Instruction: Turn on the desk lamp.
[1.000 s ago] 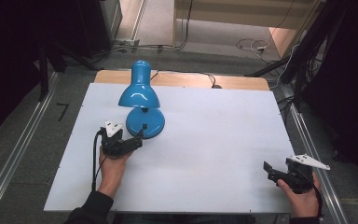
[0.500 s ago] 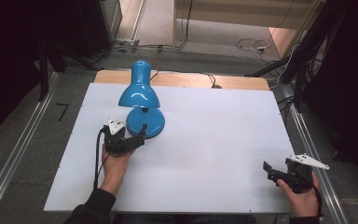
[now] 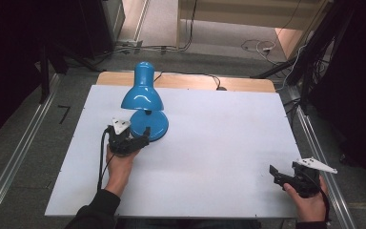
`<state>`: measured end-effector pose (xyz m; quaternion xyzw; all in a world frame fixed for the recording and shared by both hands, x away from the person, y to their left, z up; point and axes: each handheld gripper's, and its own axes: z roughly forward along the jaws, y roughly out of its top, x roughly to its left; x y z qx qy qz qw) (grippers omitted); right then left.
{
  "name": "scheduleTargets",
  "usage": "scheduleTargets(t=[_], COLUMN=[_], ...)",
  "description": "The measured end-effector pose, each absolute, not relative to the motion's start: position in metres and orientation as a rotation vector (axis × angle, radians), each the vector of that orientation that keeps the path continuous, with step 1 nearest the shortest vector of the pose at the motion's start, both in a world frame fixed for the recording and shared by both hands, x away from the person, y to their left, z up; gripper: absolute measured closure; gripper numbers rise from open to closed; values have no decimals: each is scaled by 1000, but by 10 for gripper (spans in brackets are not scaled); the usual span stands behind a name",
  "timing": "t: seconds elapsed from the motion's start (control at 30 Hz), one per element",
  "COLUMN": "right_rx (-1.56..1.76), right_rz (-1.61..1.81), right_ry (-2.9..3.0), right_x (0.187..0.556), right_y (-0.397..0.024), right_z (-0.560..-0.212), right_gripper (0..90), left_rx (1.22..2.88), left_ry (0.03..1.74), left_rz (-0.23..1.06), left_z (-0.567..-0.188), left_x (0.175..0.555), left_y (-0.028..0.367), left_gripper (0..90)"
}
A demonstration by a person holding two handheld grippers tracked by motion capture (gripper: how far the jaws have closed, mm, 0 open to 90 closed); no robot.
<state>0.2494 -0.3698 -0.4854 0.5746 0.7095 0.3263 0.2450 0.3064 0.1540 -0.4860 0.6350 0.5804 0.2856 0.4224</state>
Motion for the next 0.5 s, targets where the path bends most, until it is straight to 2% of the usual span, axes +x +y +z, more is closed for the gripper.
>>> scheduleTargets(t=[0.5], right_rx=[1571], right_rz=[889], right_ry=[1935], right_x=[249], right_y=[-370], right_z=[-485], right_gripper=[101], left_rx=[1599], left_ry=[1452], left_rz=[746], left_z=[-489], left_x=[319], left_y=[151], left_gripper=[226])
